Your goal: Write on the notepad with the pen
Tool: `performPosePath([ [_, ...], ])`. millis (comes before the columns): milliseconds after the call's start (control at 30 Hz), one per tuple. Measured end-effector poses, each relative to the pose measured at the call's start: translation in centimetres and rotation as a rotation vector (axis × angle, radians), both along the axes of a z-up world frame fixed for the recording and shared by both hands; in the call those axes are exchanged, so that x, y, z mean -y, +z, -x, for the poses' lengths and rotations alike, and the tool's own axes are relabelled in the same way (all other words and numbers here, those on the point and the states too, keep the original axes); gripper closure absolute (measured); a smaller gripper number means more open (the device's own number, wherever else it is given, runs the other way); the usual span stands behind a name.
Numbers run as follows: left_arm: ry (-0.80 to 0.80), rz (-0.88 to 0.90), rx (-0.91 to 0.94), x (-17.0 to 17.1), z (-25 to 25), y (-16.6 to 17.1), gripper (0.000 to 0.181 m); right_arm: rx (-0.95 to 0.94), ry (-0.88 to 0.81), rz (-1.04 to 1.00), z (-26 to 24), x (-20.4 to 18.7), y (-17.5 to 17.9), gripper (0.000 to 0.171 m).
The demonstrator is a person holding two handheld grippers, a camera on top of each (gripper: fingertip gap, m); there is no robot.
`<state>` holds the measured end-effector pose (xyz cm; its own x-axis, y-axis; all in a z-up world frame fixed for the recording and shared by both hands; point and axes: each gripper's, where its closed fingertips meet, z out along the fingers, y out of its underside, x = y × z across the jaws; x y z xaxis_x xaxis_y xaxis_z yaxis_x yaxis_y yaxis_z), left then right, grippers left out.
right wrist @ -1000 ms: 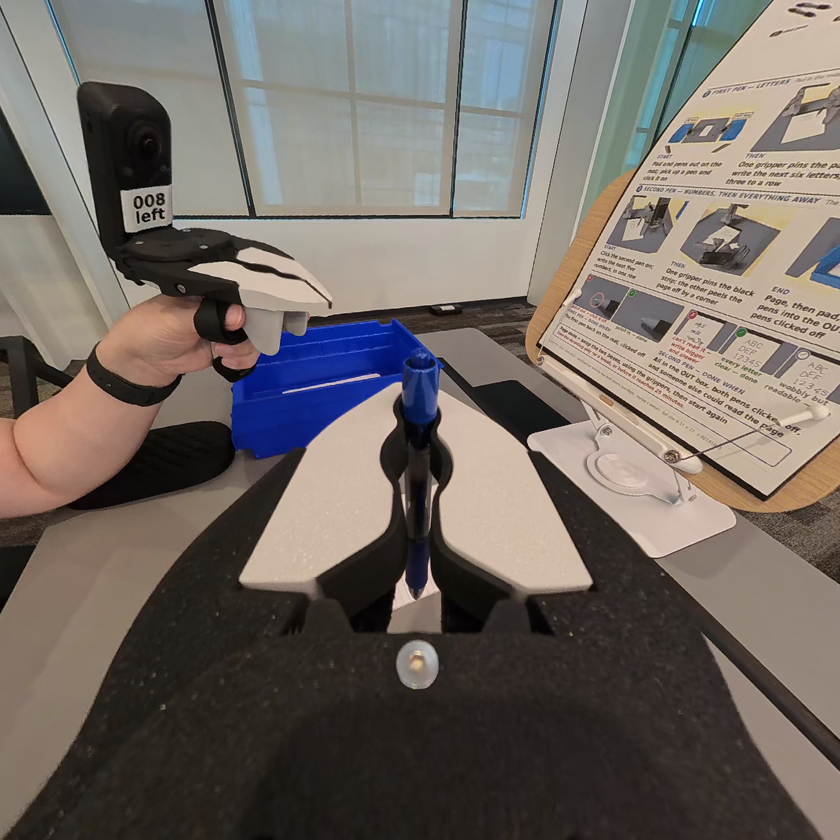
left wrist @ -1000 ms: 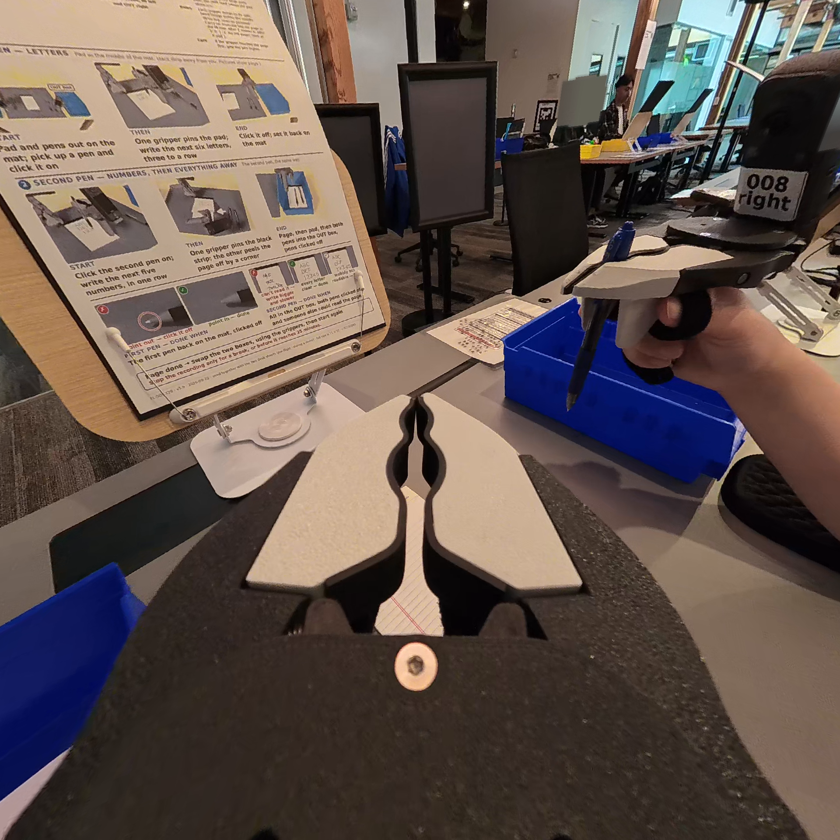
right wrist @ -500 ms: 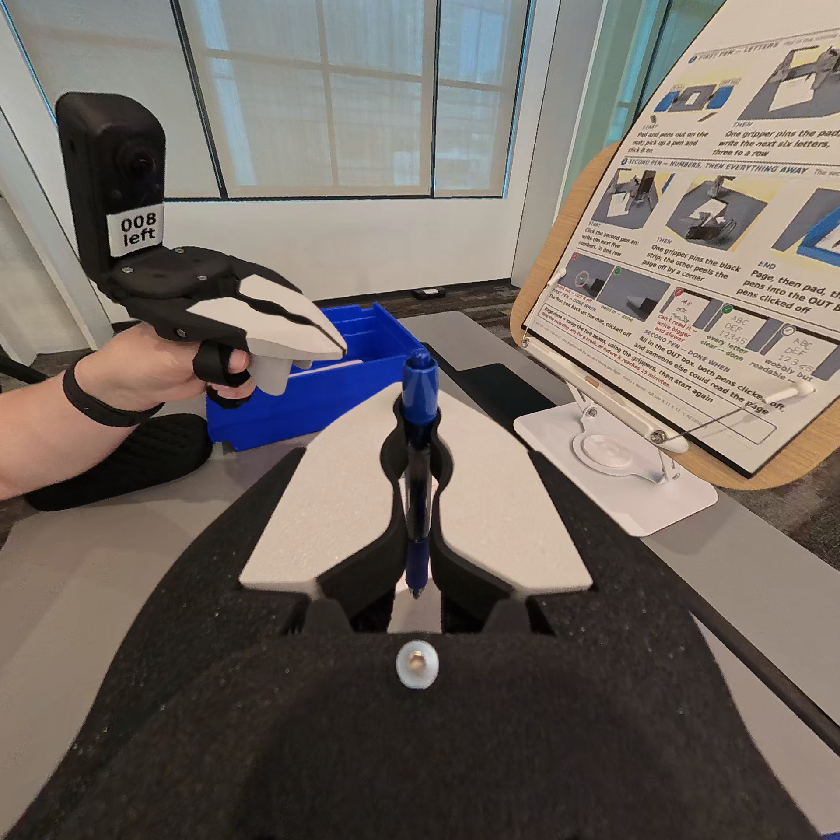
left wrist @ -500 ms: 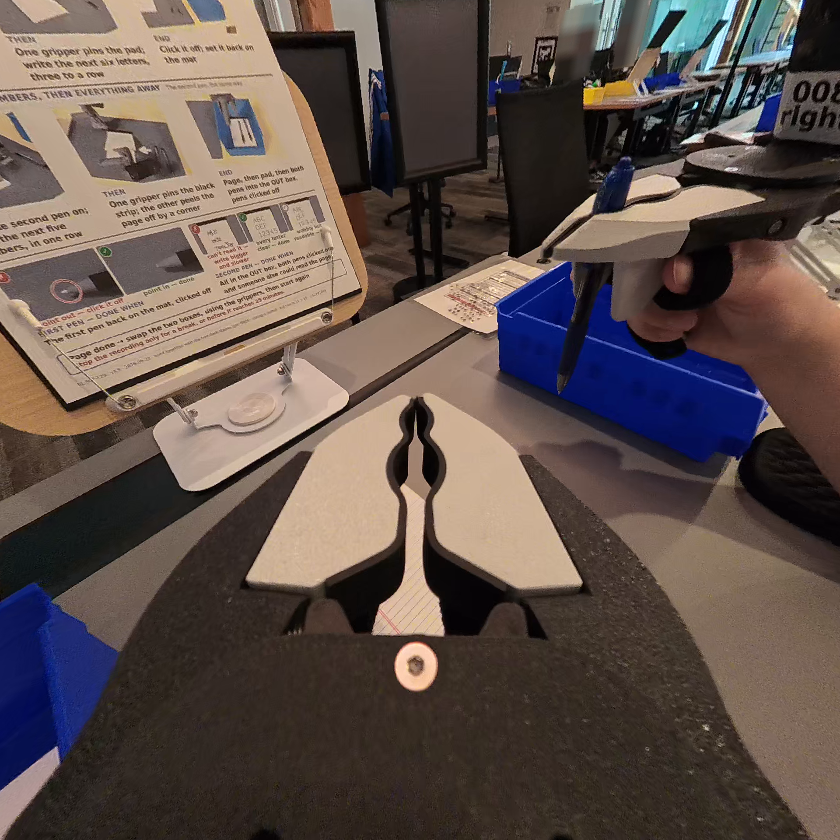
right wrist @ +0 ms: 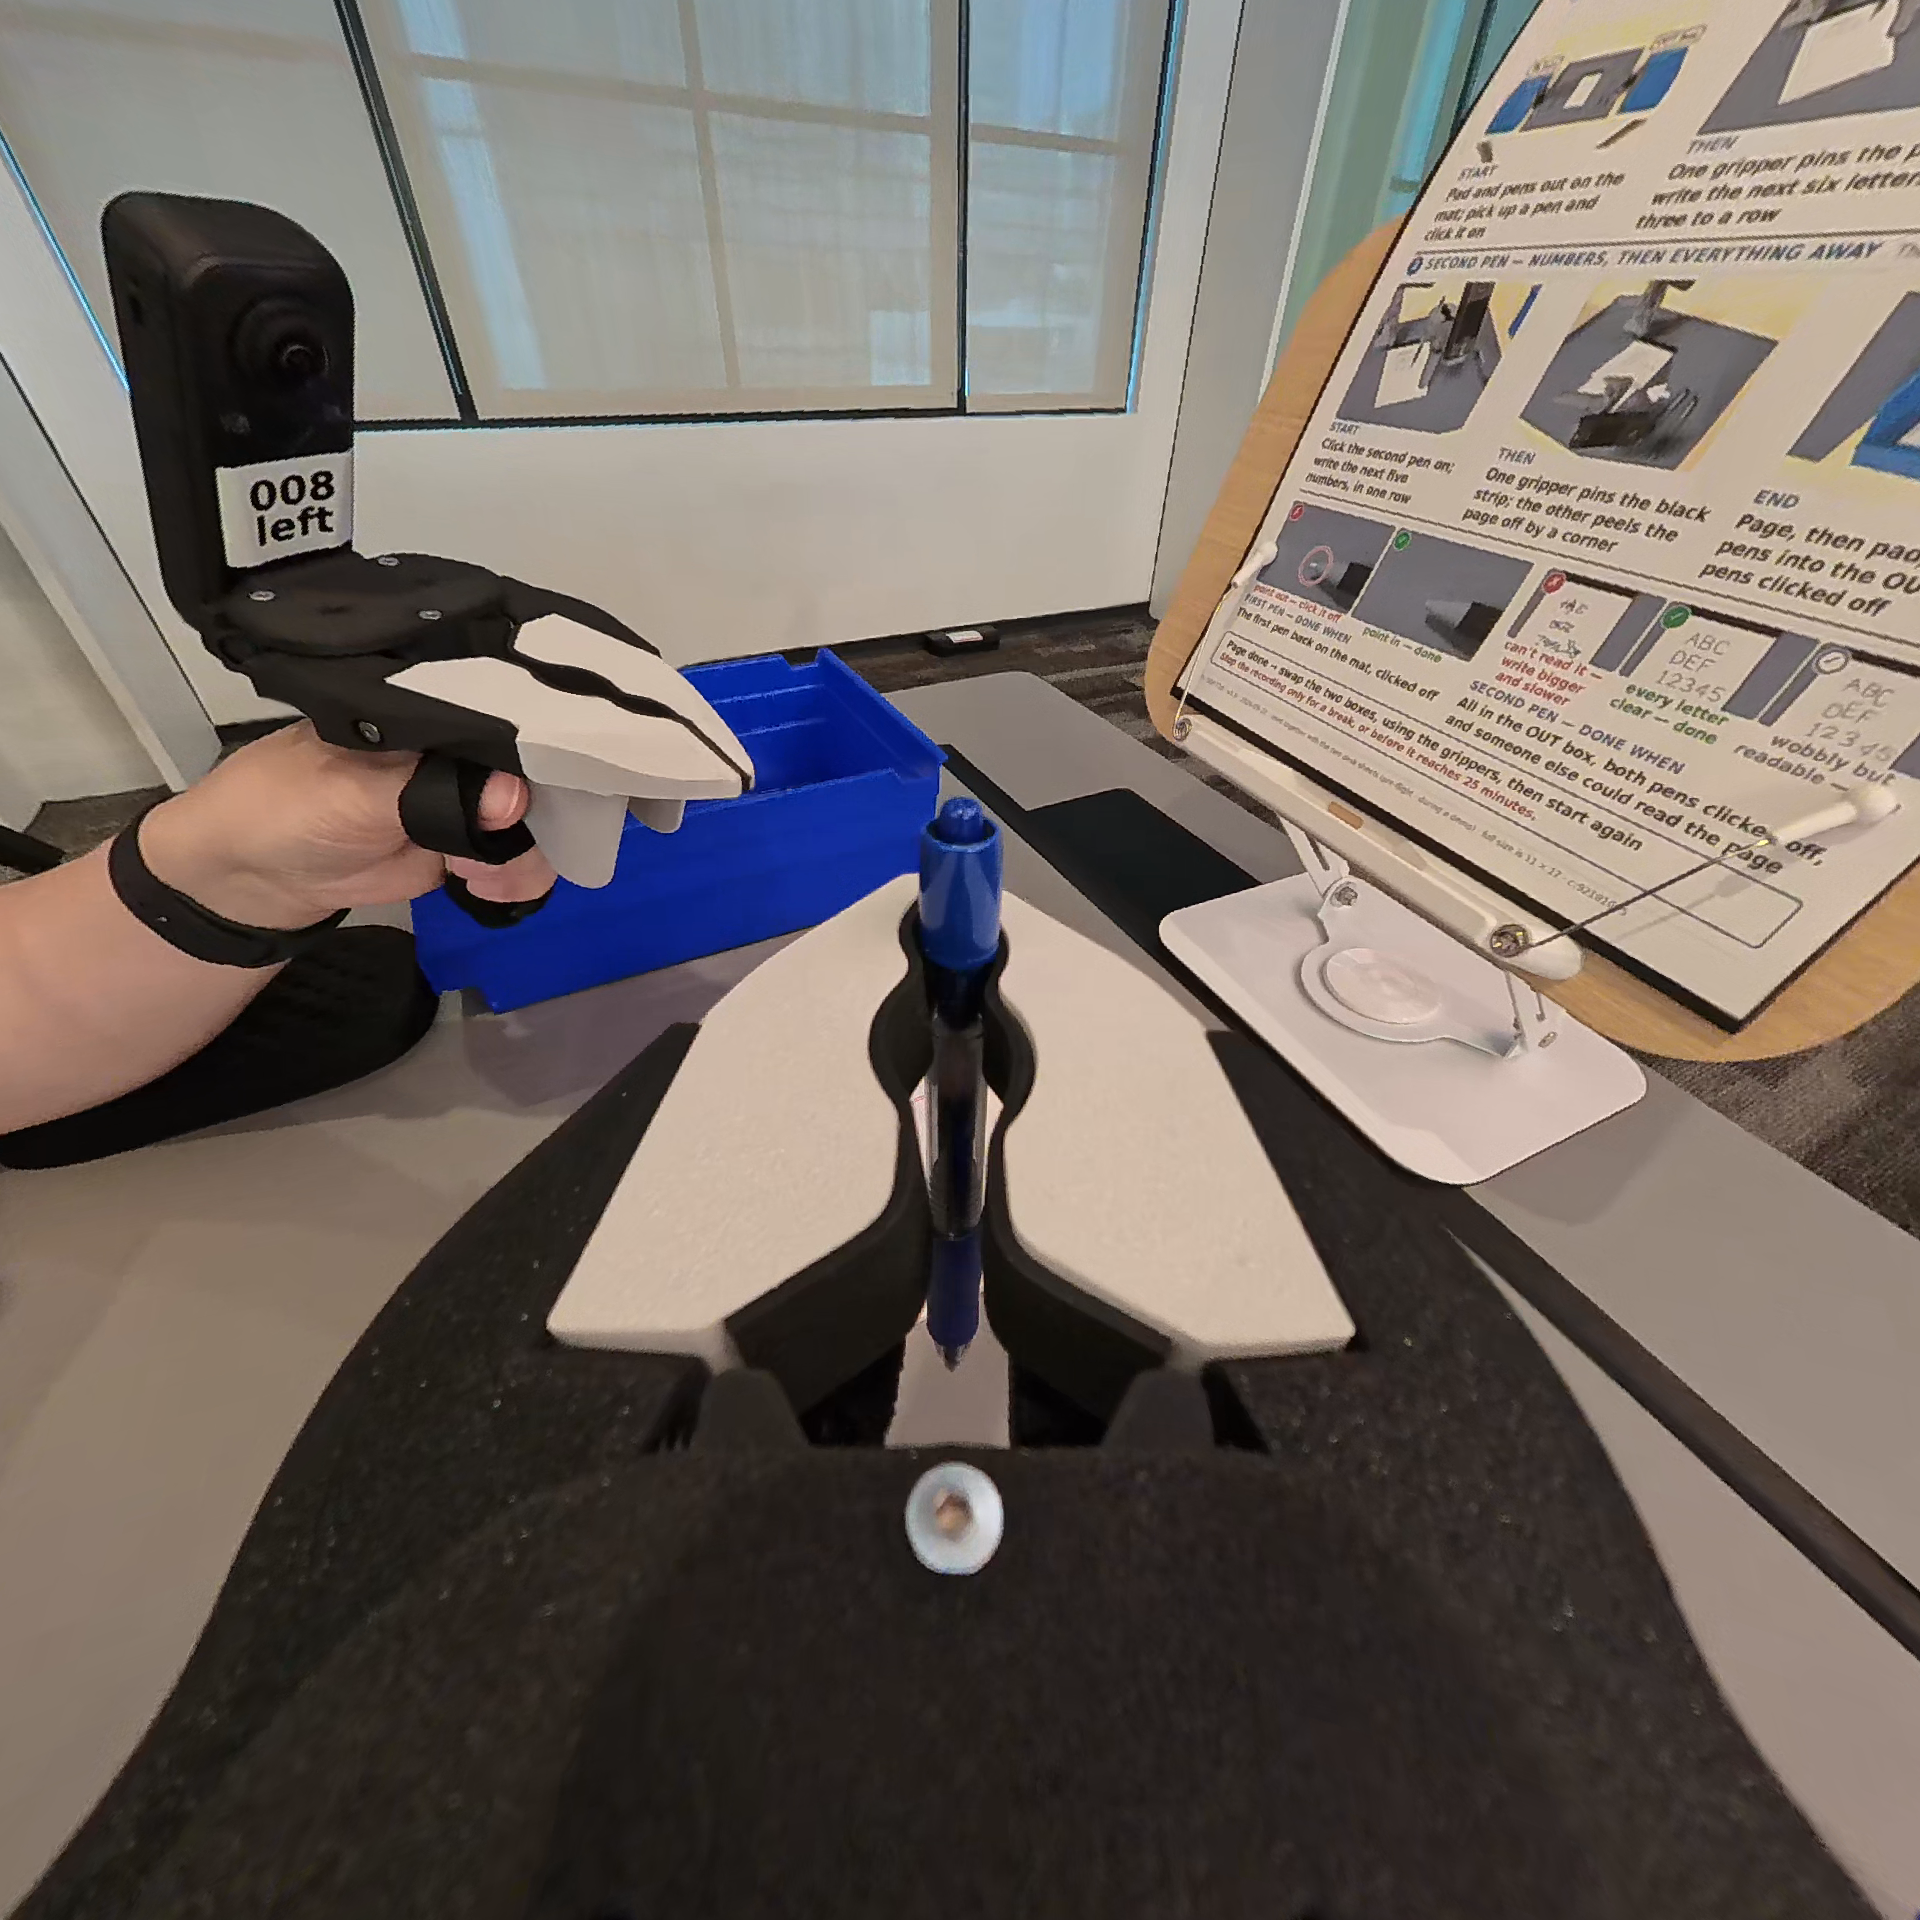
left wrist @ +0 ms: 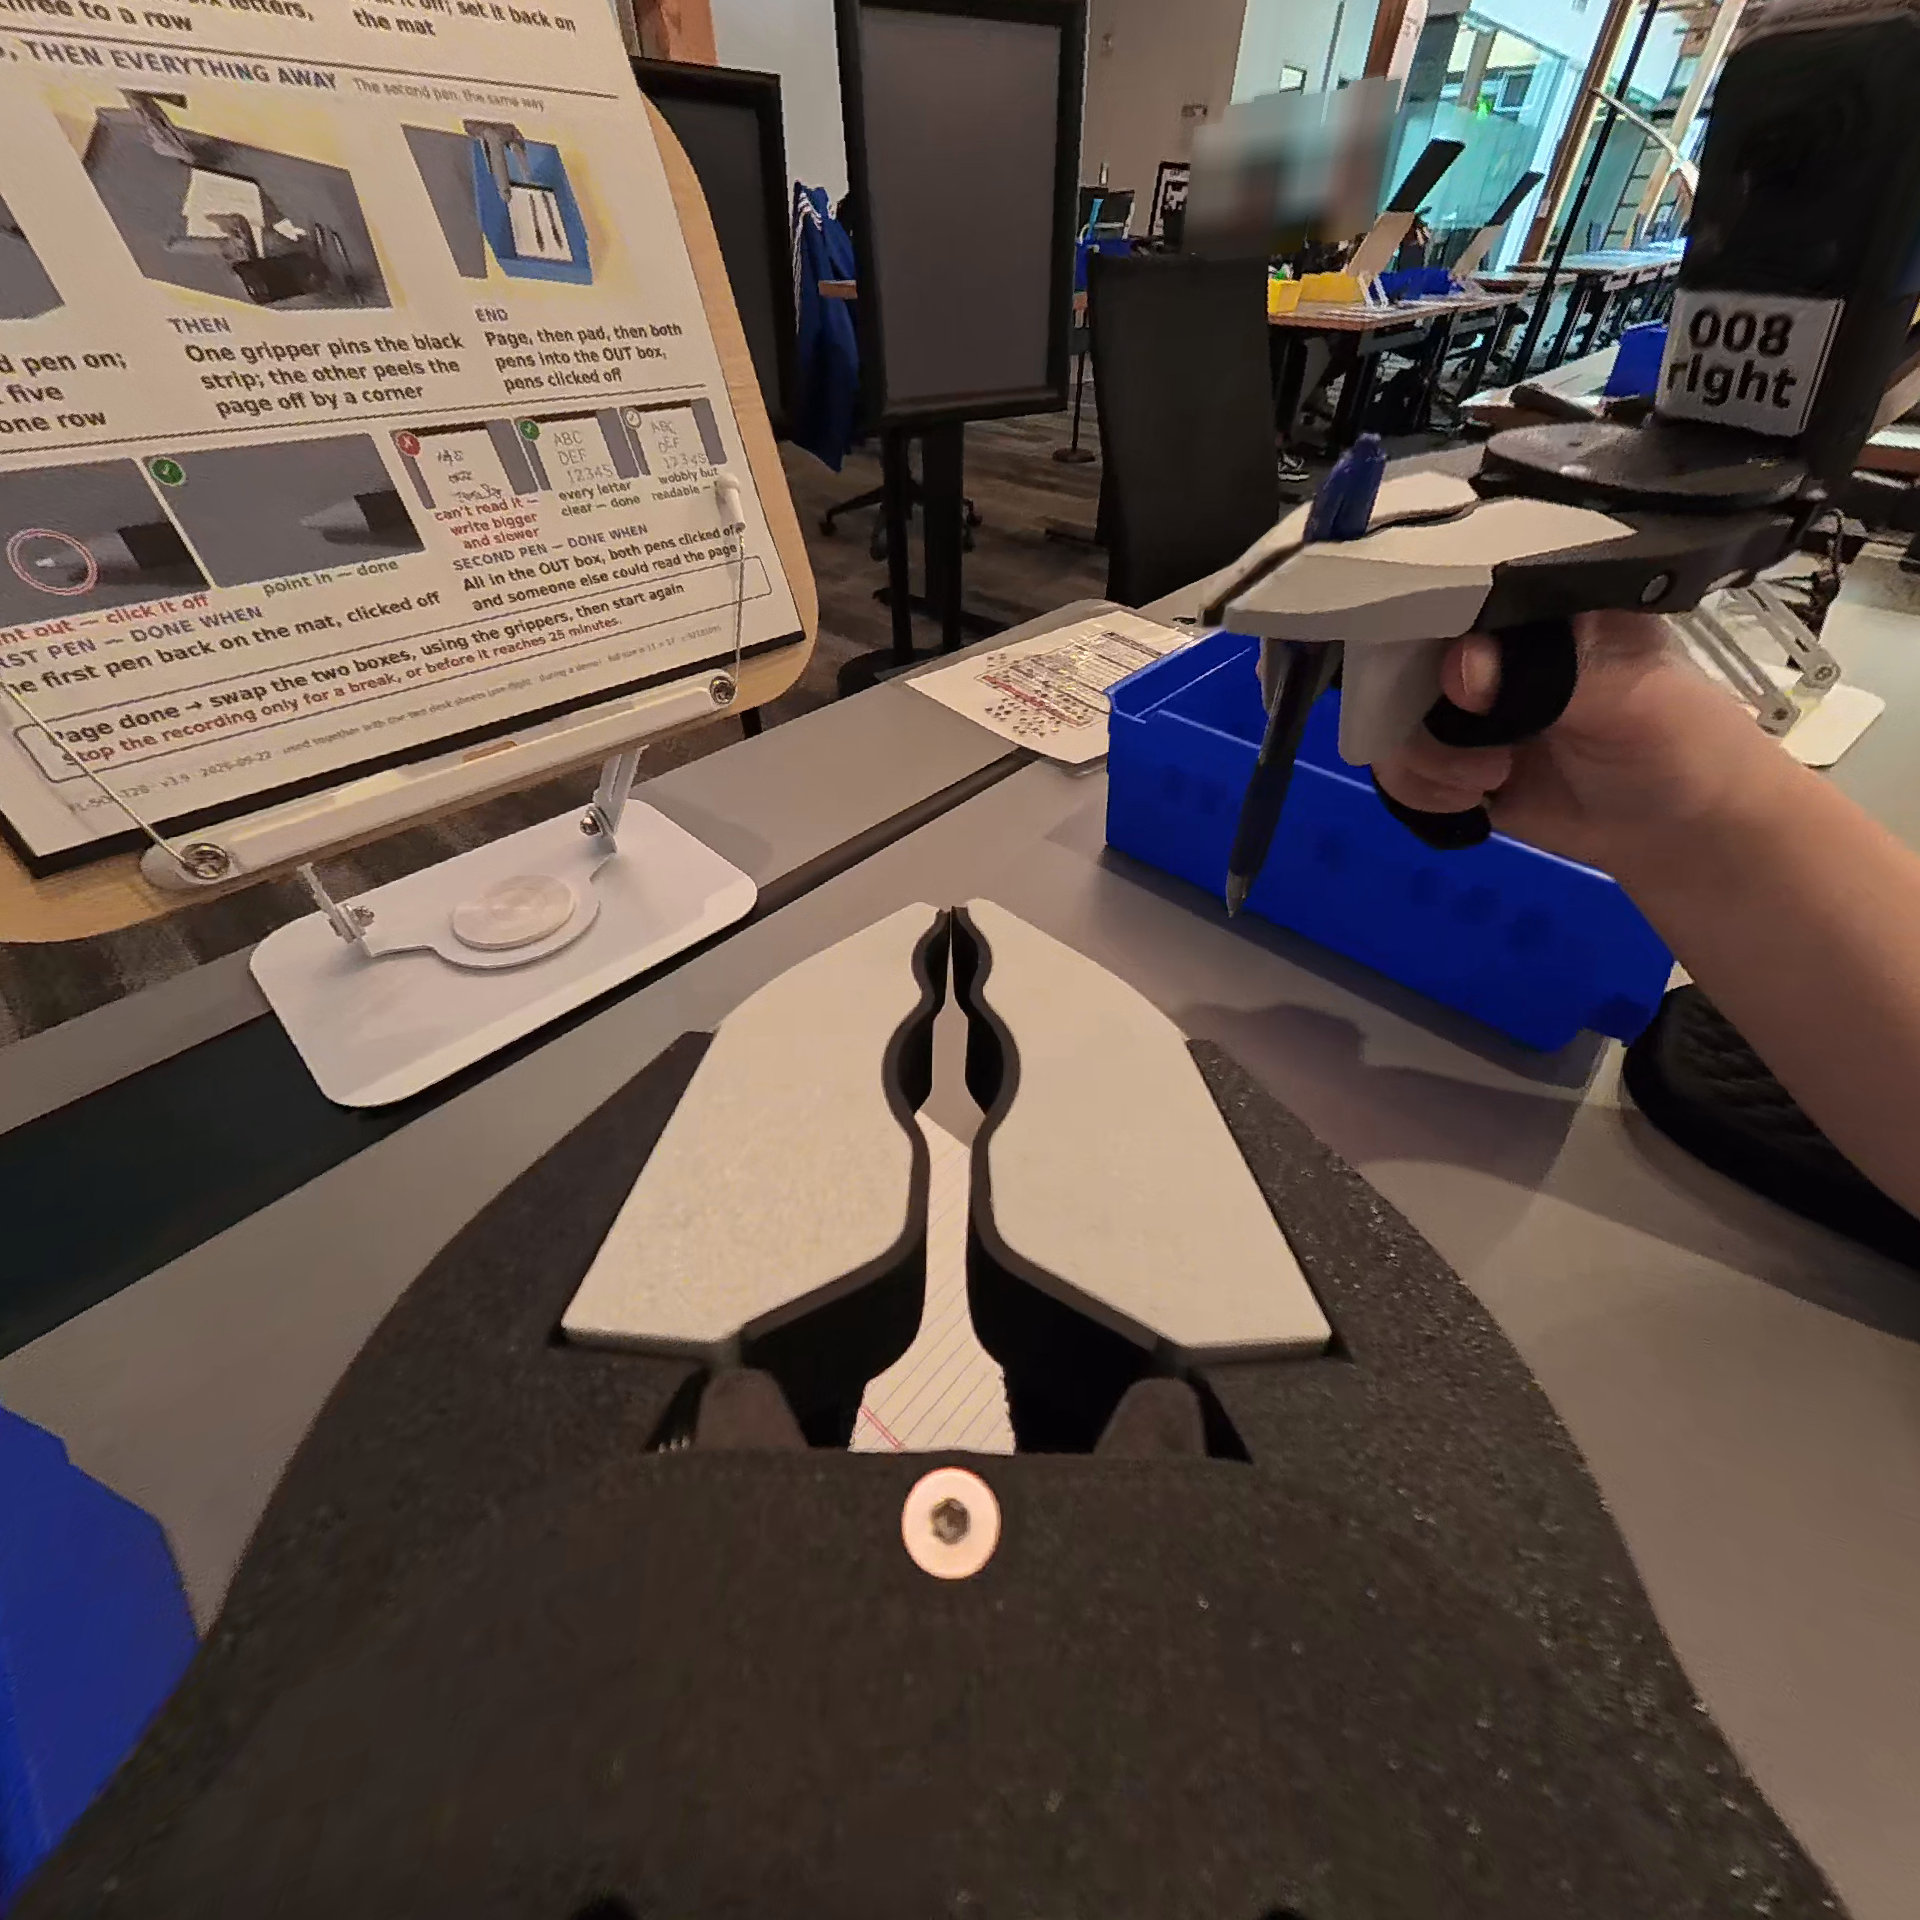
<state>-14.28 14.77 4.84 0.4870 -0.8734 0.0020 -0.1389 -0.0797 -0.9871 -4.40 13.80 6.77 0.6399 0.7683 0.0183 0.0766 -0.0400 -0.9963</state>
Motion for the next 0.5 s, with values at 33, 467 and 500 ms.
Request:
performPosePath([
  [33, -0.002, 0.007, 0.007, -0.1, 0.0, 0.0, 0.181, 0.002, -0.003, 0.001, 0.1, -0.1, -0.2, 0.167],
  [467, 0.058, 0.045, 0.030, -0.6, 0.1, -0.8, 0.179, 0.036, -0.011, 0.007, 1.0, -0.2, -1.4, 0.167],
  [500, 0.059, 0.056, 0.032, -0.6, 0.0, -1.0, 0.178, 0.037, -0.014, 0.009, 0.9, -0.3, -1.5, 0.167],
])
